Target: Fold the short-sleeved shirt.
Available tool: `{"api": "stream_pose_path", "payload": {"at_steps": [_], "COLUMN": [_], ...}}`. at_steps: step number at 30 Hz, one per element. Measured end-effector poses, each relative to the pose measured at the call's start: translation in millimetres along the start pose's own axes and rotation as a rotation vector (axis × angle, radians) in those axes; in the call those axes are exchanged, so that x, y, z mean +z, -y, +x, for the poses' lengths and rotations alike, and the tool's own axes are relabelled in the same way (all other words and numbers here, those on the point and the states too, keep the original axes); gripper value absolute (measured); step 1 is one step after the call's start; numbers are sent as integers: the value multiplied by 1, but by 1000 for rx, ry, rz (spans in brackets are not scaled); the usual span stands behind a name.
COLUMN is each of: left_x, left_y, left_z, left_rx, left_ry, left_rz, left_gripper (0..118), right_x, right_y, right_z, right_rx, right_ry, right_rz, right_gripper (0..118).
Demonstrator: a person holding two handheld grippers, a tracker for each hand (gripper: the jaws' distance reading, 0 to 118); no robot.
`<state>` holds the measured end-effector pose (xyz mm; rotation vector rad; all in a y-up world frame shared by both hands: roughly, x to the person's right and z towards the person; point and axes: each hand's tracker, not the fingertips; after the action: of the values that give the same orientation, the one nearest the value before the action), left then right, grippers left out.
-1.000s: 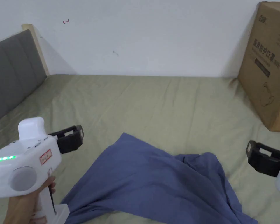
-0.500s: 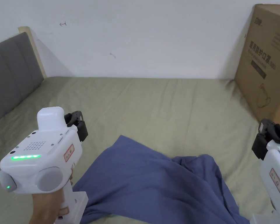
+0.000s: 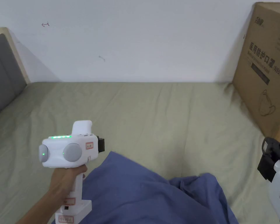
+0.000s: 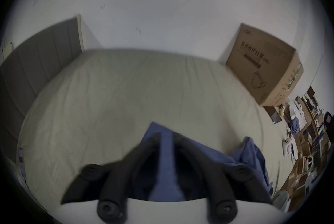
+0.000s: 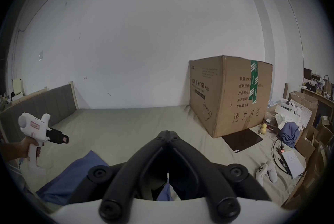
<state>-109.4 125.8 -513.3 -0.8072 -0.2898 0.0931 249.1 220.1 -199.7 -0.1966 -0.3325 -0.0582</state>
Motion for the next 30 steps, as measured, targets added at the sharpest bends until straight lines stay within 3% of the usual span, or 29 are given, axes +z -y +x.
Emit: {"api": "stream_pose_path", "payload": {"at_steps": [2,4,5,6,12,15,16,18,19,20,21,24,25,26,27,28,29,30], "left_x": [-40,-77,-90,-103,-169,-187,-185,-177,-174,-169,-162,-143,-130,-115,-98,-86,-68,-54], "left_y": [-3,-4,-2,-2,7,22,28,26,25,25,22,23,19,17,15,13,7,5], "left_z": [0,-2,-1,0,-1,2,8,6,8,10,6,6,2,2,0,-2,-8,-11], "left_rx": [2,-5,-11,-19,-57,-62,-81,-99,-99,-109,-128,-89,-74,-65,-54,-39,-28,-21], "left_ry": [-10,-30,-38,-44,-148,-128,-145,-145,-141,-147,-154,-112,-103,-90,-65,-39,-19,-1], "left_rz": [-101,-187,-204,-204,-278,-333,-321,-278,-268,-241,-215,-195,-152,-114,-87,-63,-44,-30], "left_gripper": [45,97,106,107,105,84,84,70,43,6,0,0,0,0,0,0,0,0], "right_x": [14,10,8,-43,-84,-97,-100,-101,-104,-107,-111,-129,-137,-146,-155,-163,-174,-173], "right_y": [2,8,12,10,37,48,49,47,47,48,51,63,68,74,83,92,103,124], "right_z": [1,2,4,1,20,25,26,12,12,12,14,17,17,17,17,17,16,26], "right_rx": [13,21,21,23,19,19,21,20,15,5,-10,-41,-43,-55,-67,-74,-78,-79], "right_ry": [9,16,19,22,48,55,56,56,54,49,48,44,31,32,25,13,6,-5], "right_rz": [-23,-44,-56,-69,-139,-176,-187,-218,-233,-251,-277,-373,-427,-480,-518,-564,-624,-689], "right_gripper": [0,0,0,0,0,0,0,0,0,0,0,0,12,34,64,107,118,117]}}
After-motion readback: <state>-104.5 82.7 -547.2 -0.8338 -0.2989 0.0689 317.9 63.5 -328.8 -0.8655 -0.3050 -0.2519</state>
